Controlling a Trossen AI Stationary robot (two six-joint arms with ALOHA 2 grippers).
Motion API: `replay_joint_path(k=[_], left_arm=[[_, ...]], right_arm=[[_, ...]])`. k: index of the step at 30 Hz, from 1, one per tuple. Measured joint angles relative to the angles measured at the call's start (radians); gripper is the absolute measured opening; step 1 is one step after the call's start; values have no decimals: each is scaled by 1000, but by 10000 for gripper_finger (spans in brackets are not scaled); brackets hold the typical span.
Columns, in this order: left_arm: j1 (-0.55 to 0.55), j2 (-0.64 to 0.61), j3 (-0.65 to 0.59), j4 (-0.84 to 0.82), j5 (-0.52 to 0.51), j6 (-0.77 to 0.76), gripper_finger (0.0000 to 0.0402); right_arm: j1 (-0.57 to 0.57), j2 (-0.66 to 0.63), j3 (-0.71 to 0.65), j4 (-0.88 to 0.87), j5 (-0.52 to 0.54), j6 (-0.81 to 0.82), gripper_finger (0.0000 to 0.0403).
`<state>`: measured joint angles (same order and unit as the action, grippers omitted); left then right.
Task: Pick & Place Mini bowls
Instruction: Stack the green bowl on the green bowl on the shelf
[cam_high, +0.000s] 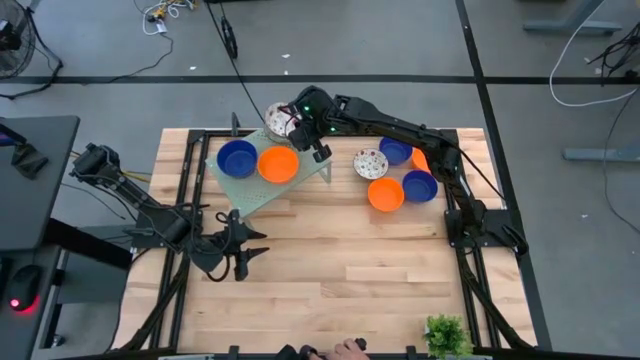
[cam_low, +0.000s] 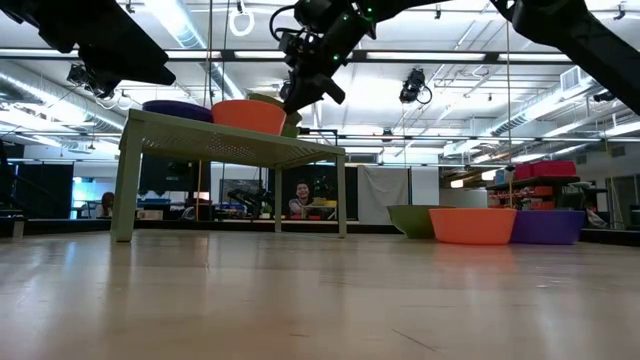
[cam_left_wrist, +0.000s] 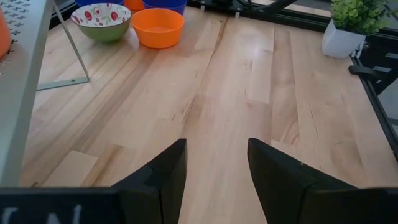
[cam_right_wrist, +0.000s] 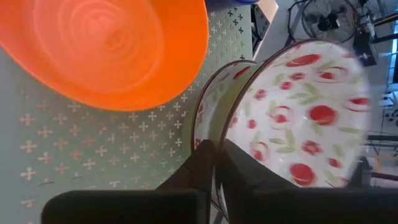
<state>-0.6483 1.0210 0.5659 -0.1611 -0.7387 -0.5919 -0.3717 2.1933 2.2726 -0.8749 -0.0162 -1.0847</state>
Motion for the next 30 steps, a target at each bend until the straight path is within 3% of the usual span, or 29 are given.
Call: replay_joint_path(k=[15, 30], left_arm=[[0, 0, 0, 0, 0, -1, 174], [0, 0, 0, 0, 22, -1, 174]], right_arm=[[0, 0, 0, 3, 11, 30, 59], [12, -5, 0, 39, 37, 50, 153]])
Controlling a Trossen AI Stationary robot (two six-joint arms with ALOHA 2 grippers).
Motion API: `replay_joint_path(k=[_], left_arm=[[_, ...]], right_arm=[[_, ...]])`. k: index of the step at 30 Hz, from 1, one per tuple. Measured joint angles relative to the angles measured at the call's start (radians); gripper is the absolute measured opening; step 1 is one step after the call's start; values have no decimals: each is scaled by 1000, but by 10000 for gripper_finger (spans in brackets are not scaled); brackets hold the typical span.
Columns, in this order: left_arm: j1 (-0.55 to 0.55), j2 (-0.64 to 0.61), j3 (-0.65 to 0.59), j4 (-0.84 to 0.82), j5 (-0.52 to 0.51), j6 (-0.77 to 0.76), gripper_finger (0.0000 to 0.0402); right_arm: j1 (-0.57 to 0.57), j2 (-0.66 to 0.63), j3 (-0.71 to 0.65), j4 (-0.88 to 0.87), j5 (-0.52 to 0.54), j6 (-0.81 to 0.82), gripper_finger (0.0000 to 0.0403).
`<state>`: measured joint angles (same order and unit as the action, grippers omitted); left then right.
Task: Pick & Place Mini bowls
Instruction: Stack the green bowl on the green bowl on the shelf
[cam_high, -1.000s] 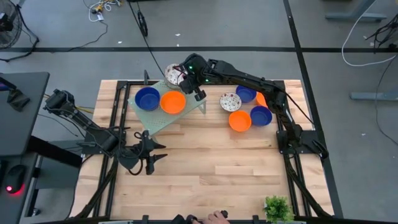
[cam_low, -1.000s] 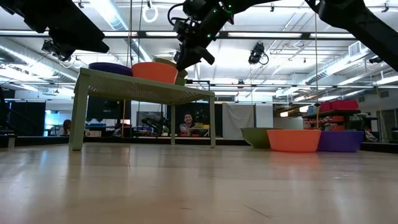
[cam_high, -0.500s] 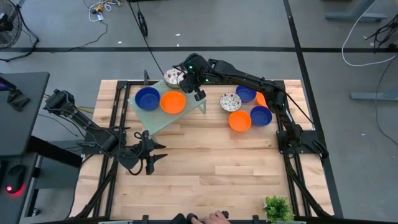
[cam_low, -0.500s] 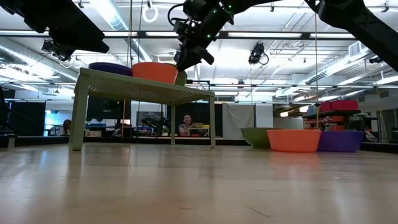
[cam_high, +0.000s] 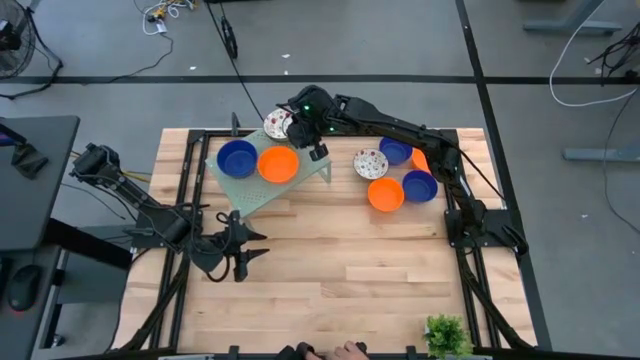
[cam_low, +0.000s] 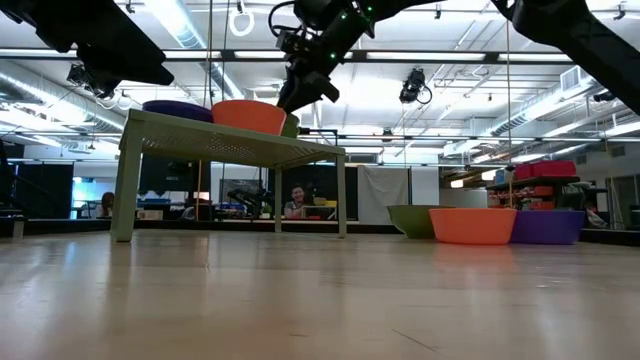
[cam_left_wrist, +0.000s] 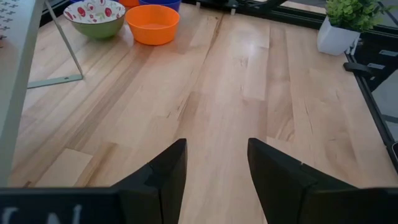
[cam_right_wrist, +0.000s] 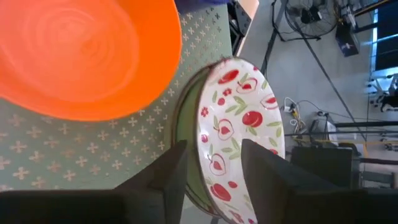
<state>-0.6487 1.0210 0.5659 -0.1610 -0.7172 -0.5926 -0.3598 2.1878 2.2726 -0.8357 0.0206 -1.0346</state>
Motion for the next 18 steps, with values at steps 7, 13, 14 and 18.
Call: replay_joint_path(k=[7, 13, 14, 18], left_arm=[[0, 0, 0, 0, 0, 0, 174], [0, 0, 0, 0, 1, 0, 174], [0, 0, 0, 1, 0, 0, 174], [0, 0, 0, 2, 0, 0, 174]], right_arm=[[2, -23, 2, -58, -17, 20, 103], [-23, -27, 2, -80, -41, 75, 9], [-27, -27, 2, -80, -41, 82, 8], [-32, -27, 2, -79, -40, 88, 18]])
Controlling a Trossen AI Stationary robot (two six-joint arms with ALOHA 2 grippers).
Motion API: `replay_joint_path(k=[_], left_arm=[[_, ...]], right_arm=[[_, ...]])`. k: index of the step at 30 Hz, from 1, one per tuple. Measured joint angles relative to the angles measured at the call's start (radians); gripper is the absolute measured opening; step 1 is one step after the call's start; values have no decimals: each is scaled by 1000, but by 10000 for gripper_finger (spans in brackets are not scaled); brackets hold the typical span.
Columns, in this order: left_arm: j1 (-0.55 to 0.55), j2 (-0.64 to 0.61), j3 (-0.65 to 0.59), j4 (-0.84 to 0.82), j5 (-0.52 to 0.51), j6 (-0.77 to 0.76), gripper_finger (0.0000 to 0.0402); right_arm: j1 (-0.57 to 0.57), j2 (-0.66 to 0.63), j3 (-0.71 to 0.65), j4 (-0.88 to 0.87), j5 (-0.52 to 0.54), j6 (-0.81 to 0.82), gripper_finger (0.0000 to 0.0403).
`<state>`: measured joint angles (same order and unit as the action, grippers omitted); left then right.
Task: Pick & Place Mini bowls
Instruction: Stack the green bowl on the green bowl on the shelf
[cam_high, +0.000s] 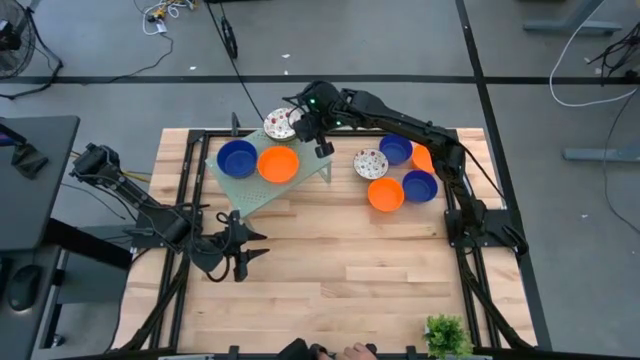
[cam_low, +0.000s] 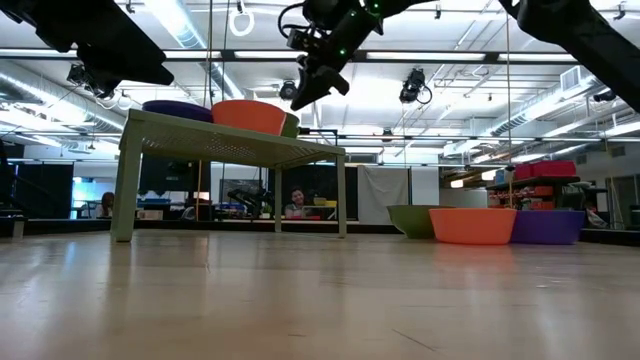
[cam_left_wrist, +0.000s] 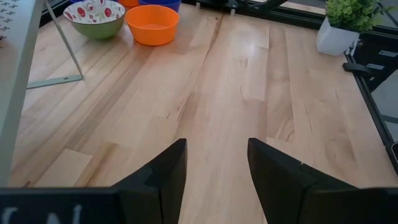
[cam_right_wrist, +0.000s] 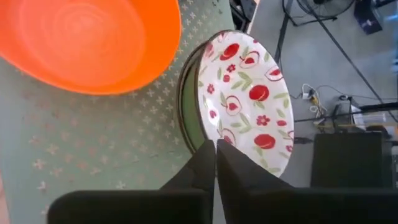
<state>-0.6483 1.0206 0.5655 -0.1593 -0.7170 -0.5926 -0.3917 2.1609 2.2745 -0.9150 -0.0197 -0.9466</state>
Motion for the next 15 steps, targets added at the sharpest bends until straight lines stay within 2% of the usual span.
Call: replay_joint_path(k=[5, 15], left_arm=[[0, 0, 0, 0, 0, 0, 174], [0, 0, 0, 0, 0, -3, 174]], right_arm=[[3, 0, -19, 19, -43, -1, 4], [3, 1, -113, 110, -41, -12, 8]])
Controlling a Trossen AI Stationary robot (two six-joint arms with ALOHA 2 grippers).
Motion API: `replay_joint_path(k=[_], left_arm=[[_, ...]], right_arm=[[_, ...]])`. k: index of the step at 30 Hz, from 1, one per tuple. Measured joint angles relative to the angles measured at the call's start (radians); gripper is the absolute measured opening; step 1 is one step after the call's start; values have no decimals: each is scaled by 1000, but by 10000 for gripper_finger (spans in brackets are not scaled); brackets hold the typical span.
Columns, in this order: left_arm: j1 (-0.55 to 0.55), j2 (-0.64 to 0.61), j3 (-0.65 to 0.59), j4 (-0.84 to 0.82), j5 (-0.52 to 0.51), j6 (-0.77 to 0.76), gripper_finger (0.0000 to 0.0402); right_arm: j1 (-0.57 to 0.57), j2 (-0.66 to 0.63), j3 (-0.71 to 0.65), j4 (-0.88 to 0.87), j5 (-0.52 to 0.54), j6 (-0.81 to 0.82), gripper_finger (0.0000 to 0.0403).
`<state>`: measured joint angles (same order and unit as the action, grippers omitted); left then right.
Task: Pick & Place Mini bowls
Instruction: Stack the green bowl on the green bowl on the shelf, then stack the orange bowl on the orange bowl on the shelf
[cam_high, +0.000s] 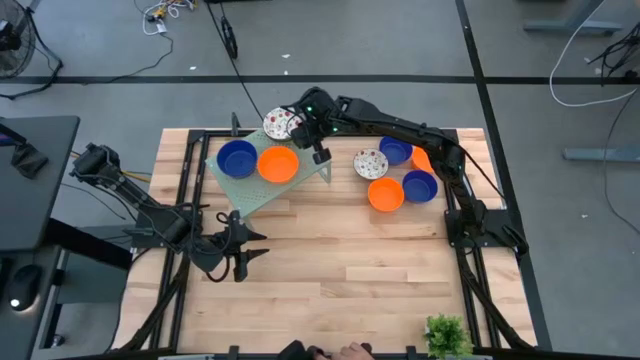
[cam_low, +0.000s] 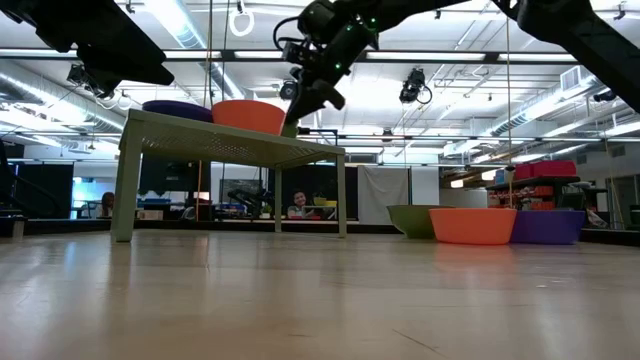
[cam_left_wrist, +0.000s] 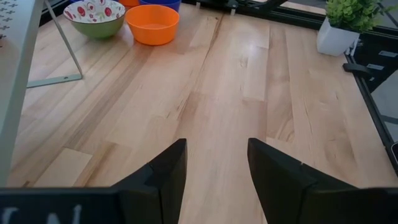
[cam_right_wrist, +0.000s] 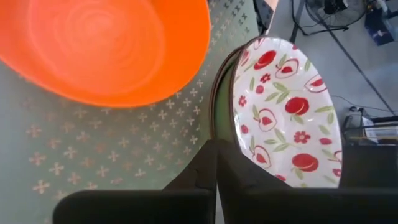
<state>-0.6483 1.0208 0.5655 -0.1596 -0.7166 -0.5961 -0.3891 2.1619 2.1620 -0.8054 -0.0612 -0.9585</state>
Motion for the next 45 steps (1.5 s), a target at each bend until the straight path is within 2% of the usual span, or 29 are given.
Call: replay_joint_path(k=[9, 16, 25, 31, 36, 41, 45], left_arm=[[0, 0, 0, 0, 0, -1, 174], [0, 0, 0, 0, 0, -3, 174], [0, 0, 0, 0, 6, -3, 174], [0, 0, 0, 0, 6, -3, 174], [0, 0, 0, 4, 6, -2, 174], [-1, 0, 0, 5, 6, -2, 174], [-8, 0, 0, 6, 6, -3, 174]], right_arm=[[3, -77, -2, 9, 0, 7, 8], [-37, -84, -9, 52, 0, 124, 9], [-40, -78, -123, 133, -26, 105, 9], [-36, -86, -127, 140, -26, 97, 9], [-22, -146, -127, 141, -26, 111, 9], [-1, -239, -127, 48, -25, 238, 9], [13, -328, -125, -169, -26, 351, 9]])
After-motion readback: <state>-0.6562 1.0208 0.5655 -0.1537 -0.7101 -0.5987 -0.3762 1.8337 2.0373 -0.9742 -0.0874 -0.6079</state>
